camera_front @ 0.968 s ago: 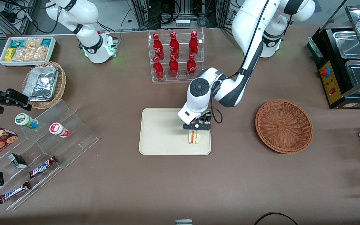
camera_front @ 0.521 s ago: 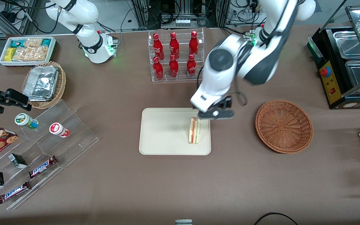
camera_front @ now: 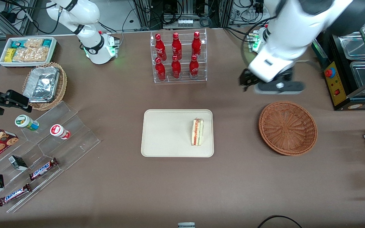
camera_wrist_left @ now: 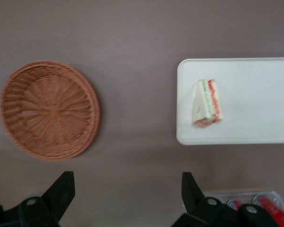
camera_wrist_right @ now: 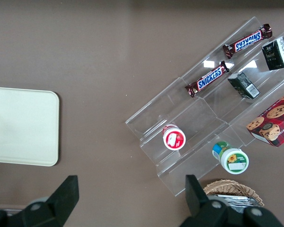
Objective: Place sandwich from basket to tray
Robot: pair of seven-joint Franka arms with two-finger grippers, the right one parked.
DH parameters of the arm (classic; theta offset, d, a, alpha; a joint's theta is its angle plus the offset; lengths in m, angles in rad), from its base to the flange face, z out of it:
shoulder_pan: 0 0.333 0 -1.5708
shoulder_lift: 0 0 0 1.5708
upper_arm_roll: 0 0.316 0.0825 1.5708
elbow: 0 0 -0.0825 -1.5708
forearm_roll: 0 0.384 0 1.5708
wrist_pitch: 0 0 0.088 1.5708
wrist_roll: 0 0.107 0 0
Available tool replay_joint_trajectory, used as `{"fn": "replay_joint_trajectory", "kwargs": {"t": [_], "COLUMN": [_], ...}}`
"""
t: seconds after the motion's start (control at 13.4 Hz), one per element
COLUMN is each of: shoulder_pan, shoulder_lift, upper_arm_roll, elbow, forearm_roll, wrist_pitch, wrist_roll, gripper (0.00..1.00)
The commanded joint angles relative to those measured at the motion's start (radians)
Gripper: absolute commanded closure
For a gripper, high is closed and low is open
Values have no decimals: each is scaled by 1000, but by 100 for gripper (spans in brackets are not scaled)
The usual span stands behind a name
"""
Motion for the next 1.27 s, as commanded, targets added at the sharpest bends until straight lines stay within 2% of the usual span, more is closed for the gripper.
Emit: {"fn": "replay_joint_trajectory", "kwargs": {"t": [0.0,0.22,0.52,0.67,0.89,1.19], "shoulder_pan": [66,117,128,163,269,437], "shoulder_lift": [-89,-134,-146,-145,-130,-119], "upper_arm_roll": [0,50,189,201,121,-115], "elbow": [-28,-28,-22,-22,-24,-24], "forearm_roll": [-14,-15,-15,-17,-93,-93], "wrist_pitch": [-76,-110,-143,-145,-145,-150], "wrist_roll": [102,165,172,174,209,245], "gripper": [0,0,0,0,0,0]}}
